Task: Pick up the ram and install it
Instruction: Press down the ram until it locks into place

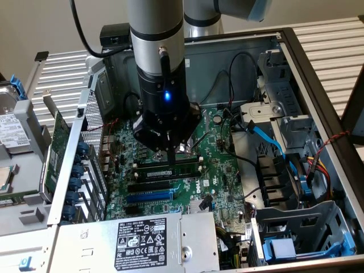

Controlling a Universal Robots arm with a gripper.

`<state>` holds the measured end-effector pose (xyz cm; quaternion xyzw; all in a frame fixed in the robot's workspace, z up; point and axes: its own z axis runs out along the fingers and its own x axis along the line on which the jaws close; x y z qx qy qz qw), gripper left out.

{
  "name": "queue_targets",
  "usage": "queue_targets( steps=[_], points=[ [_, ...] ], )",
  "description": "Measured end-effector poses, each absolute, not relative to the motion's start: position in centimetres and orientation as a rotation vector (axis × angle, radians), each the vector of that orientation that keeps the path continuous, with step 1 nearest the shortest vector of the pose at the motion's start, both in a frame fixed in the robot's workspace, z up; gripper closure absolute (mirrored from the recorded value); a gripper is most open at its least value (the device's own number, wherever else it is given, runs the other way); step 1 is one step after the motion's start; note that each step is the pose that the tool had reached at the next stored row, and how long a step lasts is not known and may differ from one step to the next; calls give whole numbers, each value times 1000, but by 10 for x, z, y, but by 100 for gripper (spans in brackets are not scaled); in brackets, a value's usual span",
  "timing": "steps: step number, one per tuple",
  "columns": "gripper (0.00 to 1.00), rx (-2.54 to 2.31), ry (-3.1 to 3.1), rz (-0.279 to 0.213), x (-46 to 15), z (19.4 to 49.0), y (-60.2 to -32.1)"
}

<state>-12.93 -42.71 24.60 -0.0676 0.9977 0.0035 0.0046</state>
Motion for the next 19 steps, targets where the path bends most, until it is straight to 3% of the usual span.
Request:
queue_targets(
  steps=[19],
  points=[
    [89,42,3133,9,-129,246,-427]
  ],
)
